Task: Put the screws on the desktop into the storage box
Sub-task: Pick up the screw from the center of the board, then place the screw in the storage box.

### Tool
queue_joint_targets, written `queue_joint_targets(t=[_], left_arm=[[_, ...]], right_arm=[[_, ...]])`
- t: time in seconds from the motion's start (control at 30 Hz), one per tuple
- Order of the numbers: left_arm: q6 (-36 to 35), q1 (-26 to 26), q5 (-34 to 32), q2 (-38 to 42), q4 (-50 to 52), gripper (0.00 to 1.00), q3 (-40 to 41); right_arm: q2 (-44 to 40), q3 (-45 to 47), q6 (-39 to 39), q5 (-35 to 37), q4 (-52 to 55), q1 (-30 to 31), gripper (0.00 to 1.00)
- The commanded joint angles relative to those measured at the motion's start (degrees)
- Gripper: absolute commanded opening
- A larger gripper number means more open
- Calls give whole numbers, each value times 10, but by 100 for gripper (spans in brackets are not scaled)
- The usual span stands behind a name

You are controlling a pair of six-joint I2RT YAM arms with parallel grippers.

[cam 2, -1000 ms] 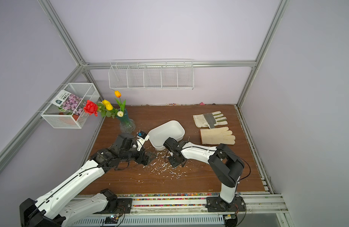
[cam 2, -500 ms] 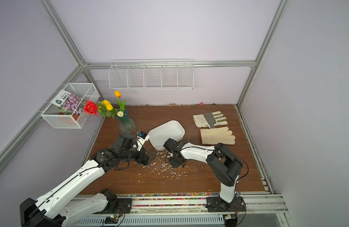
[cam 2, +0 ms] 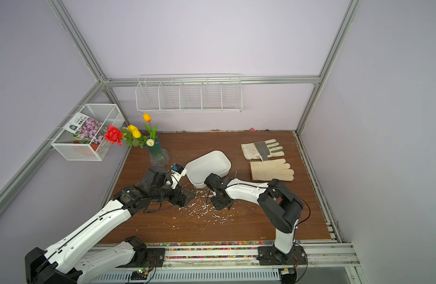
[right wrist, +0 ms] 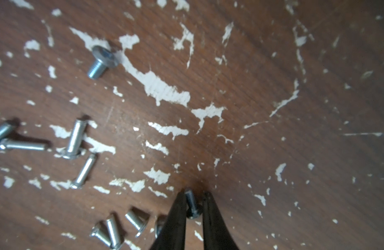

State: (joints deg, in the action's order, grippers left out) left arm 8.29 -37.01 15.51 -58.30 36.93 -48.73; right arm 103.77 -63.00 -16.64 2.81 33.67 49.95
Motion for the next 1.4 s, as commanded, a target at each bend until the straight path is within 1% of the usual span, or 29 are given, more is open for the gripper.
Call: queue_joint_targets(t=[0.0,0.23,0.57,0.67,0.77,0.93,1.03,1.1,1.13,1.17,1.27,1.3,1.37], left_arm=[[-3,3,8,-2,-5,98,5],[-3,3,8,-1,-5,98,5],[-3,3,5,0,-5,98,6],[-2,3,5,-3,-5,98,5],[-2,3,7,-5,-5,98,5],[8,3,-12,-11,-3,98,5],[8,3,-17,-21,1,98,1],[6,3,-19,-31,6,98,-4],[9,3,-25,-38,10,99,-7],[11,3,-30,-47,16,99,-11],[31,2,-32,-73,24,99,-16],[38,1,-33,-78,24,99,-17],[48,-1,-32,-85,21,97,-15]], right_arm=[[5,0,5,4,13,5,16],[-5,-6,9,10,22,5,15],[-35,-56,35,18,72,-11,15],[-39,-92,49,17,94,-23,16],[-29,-148,66,19,118,-37,16],[5,-239,83,22,133,-55,17],[35,-293,90,29,136,-64,16],[59,-326,95,21,140,-69,17],[69,-337,96,18,139,-71,19],[76,-345,96,18,137,-72,25],[81,-347,95,13,113,-81,57],[79,-344,94,13,107,-85,61],[67,-334,94,11,99,-92,65]])
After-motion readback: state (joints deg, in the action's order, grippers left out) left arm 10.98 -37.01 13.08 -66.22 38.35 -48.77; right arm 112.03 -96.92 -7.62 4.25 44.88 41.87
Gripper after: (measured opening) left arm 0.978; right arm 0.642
